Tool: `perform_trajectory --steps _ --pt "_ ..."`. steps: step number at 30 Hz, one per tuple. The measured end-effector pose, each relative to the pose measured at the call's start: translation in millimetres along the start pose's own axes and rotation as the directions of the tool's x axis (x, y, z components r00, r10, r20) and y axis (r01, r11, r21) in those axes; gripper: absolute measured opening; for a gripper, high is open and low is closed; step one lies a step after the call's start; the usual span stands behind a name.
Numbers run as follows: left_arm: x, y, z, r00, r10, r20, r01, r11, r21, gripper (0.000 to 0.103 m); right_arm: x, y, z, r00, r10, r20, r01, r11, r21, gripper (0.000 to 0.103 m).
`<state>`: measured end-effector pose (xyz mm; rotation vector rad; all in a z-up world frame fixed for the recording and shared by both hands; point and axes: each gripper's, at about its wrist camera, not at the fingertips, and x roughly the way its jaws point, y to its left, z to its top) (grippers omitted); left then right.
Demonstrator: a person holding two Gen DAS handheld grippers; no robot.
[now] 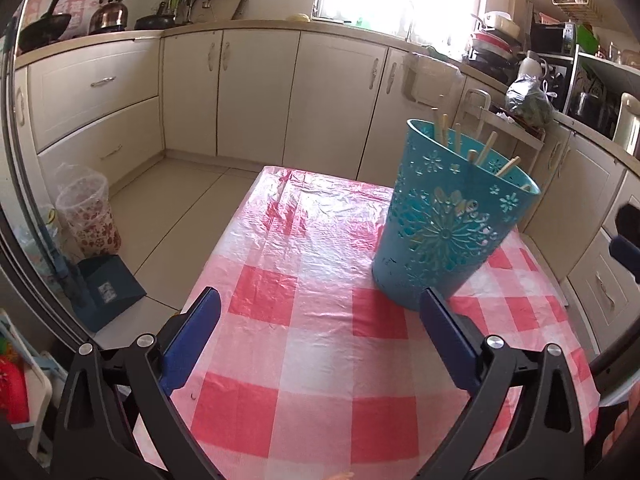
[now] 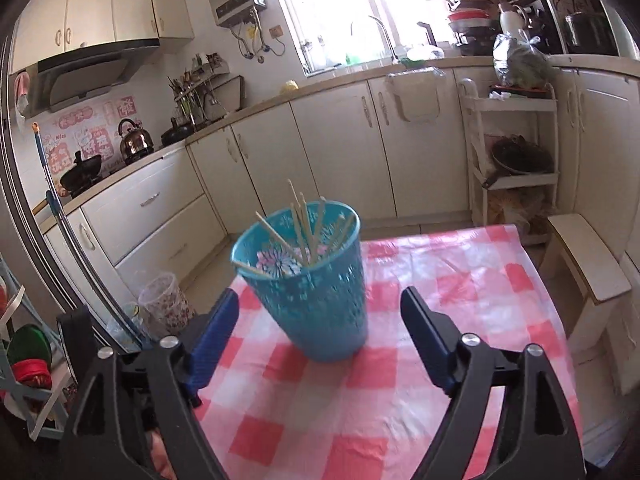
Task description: Organize utensils
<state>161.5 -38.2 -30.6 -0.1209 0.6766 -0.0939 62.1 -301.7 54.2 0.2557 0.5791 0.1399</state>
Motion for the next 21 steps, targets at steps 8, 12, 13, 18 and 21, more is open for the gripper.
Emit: perform_trajectory --steps 8,12,13,18,21 --pt "-106.3 -28.0 -14.8 0.999 0.004 -0.037 -0.001 0.998 0.058 0.095 -80.2 -1.3 -38.2 0.987 -0.078 -0.141 0.088 0.994 0.065 0.096" --pt "-169.2 -41.7 -24.9 0.998 0.063 -0.025 -0.060 0.993 0.106 0.095 -131.4 12.7 -51.9 0.985 -0.109 -0.135 0.118 0.991 0.063 0.096" --pt "-182.6 -44.9 -27.6 0.997 0.075 -0.019 -0.072 0.990 0.119 0.095 -142.8 15.4 -55.0 0.985 -0.116 -0.130 0.125 0.990 0.064 0.096" --pt "-236.8 -47.6 -41.1 0.996 0.067 -0.056 -0.060 0.992 0.115 0.095 -190.1 32.3 -76.2 0.981 -0.163 -0.105 0.171 0.983 0.072 0.096" --pt "-259.6 -48.6 -51.4 0.992 0.037 -0.118 -0.022 0.992 0.126 0.095 -209.2 42.9 -89.9 0.985 -0.147 -0.087 0.155 0.984 0.084 0.096"
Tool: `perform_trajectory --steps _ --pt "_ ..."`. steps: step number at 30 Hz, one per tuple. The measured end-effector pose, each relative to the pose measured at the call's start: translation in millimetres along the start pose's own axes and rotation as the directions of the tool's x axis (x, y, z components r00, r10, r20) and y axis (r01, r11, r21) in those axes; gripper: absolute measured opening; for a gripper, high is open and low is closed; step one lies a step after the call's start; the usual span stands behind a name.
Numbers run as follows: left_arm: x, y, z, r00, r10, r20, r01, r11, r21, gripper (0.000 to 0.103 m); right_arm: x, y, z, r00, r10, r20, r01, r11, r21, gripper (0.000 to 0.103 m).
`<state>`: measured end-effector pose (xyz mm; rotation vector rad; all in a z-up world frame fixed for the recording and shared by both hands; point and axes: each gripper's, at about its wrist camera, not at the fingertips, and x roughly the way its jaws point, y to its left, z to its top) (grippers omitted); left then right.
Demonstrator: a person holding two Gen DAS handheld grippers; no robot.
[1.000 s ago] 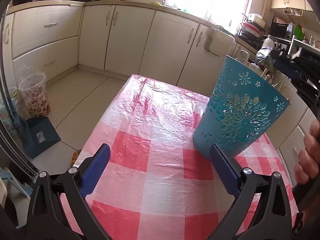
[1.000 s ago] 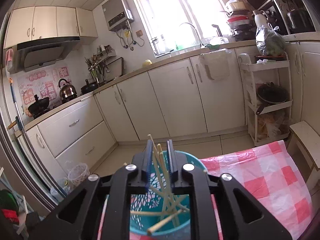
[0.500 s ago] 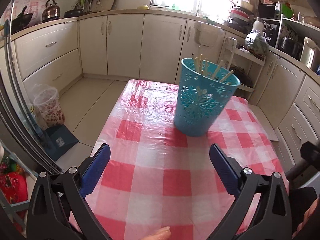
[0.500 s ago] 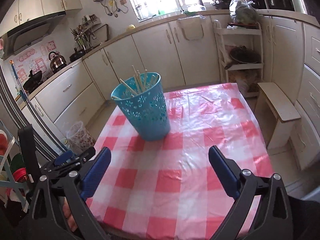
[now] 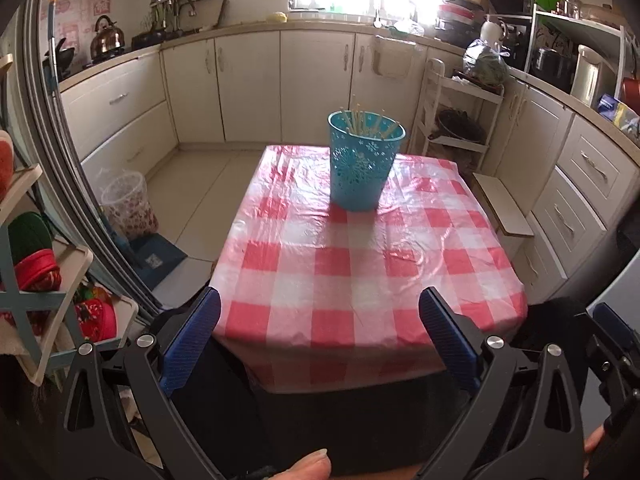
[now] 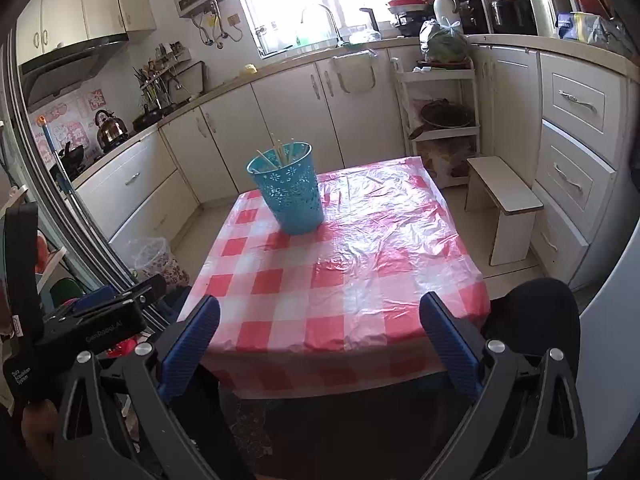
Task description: Organize utensils
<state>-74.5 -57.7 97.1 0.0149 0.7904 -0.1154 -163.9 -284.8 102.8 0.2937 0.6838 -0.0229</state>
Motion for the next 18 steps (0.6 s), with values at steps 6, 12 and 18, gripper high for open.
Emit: perform_trajectory --steps 6,12,18 --pt "-42.0 4.2 -15.6 0.997 0.049 0.052 -0.049 0.999 0.007 0.095 -18.3 16.7 -7.1 0.999 0.031 0.040 -0.029 0.998 -0.054 0.096" --pt "-61.4 20.6 -14.9 0.992 0.058 0.108 -0.053 0.997 -0.052 0.095 -20.4 24.9 -12.5 0.999 0.038 0.028 -0.036 0.997 -0.070 0.096" --pt "-66.3 18.0 -14.8 0.991 0.062 0.119 -0.058 0.998 -0.036 0.095 -23.4 35.1 -16.8 0.999 0.045 0.012 -0.044 0.994 -0.098 0.096"
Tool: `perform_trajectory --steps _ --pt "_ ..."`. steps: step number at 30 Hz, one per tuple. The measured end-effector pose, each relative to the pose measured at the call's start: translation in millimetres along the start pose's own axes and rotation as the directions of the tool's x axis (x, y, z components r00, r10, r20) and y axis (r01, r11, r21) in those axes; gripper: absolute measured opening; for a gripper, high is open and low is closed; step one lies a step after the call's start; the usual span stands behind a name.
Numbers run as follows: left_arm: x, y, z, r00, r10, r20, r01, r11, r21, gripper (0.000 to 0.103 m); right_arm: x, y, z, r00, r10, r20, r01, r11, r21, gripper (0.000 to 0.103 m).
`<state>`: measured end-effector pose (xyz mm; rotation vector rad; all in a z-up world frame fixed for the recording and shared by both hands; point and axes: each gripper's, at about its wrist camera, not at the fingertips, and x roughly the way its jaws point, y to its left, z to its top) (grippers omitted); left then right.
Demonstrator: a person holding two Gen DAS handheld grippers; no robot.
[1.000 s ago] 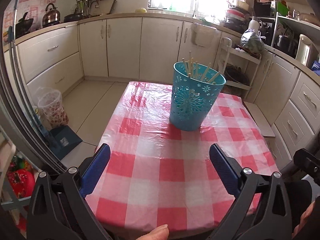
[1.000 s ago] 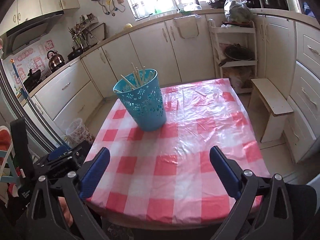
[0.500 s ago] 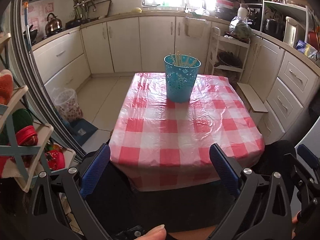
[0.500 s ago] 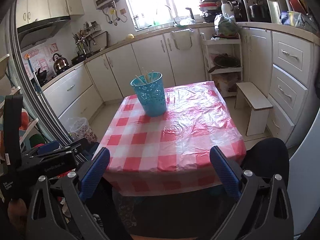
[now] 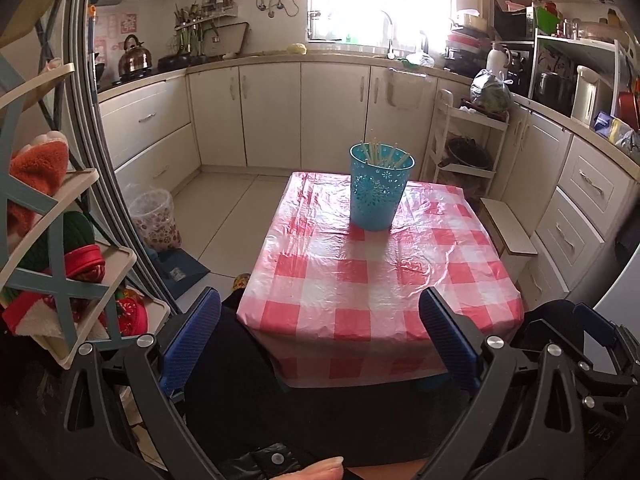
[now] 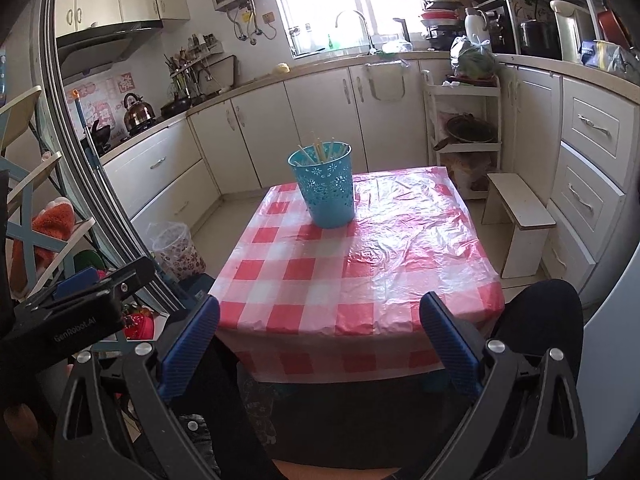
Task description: Organize utensils
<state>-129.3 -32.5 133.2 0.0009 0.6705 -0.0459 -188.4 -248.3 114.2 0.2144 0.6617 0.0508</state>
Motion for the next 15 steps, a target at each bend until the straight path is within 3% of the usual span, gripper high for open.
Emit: perform_trajectory --steps 15 --pt "-5.0 0.4 -1.8 1.000 -0.008 0.016 0.008 1.000 0.001 0.095 -6.3 2.5 1.1 1.000 0.001 0.002 -0.001 1.000 -0.011 0.096"
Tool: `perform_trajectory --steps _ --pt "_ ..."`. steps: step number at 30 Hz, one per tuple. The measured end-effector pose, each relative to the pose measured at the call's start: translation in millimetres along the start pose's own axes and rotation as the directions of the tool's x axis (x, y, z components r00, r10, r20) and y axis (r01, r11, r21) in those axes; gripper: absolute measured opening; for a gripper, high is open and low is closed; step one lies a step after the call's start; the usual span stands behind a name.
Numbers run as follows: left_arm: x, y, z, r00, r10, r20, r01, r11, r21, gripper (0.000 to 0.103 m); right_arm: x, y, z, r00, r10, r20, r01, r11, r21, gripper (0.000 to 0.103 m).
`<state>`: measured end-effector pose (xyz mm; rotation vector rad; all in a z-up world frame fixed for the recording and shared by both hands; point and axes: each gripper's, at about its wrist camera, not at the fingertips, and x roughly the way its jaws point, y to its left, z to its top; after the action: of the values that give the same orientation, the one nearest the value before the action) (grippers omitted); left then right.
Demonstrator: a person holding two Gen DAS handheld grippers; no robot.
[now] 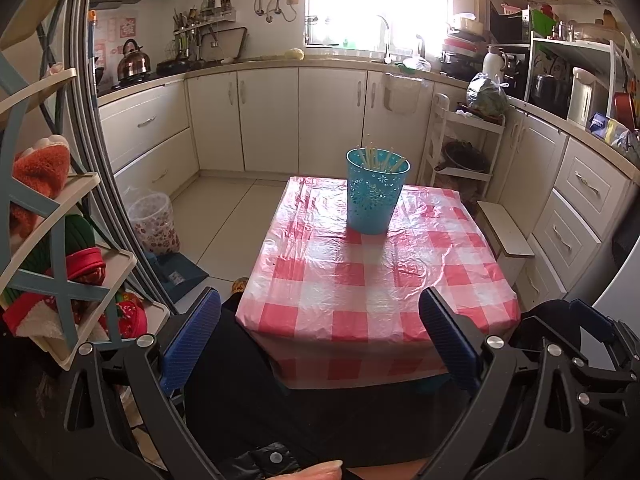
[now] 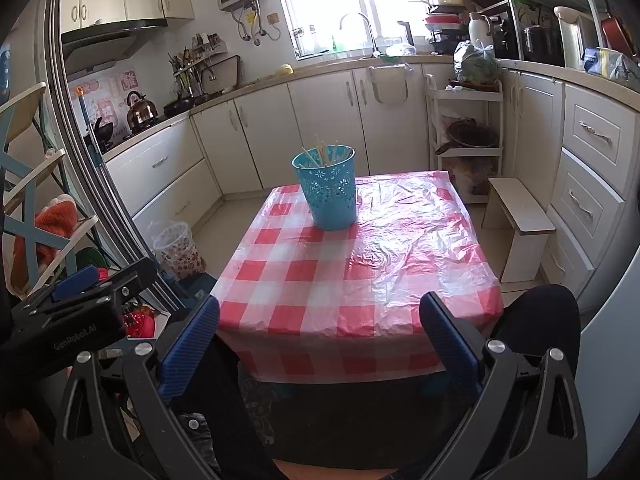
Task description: Organize utensils
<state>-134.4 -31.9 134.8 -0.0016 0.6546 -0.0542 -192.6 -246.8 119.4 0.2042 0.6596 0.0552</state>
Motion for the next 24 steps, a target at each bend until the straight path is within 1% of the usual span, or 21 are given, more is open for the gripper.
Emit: perform_trajectory --steps 24 --pt "-0.7 0.4 0.4 1.000 0.010 0.003 -0.010 1.000 0.004 0.095 1.1 3.7 -3.6 1.000 0.002 -0.010 -0.002 1.000 0.002 0.096"
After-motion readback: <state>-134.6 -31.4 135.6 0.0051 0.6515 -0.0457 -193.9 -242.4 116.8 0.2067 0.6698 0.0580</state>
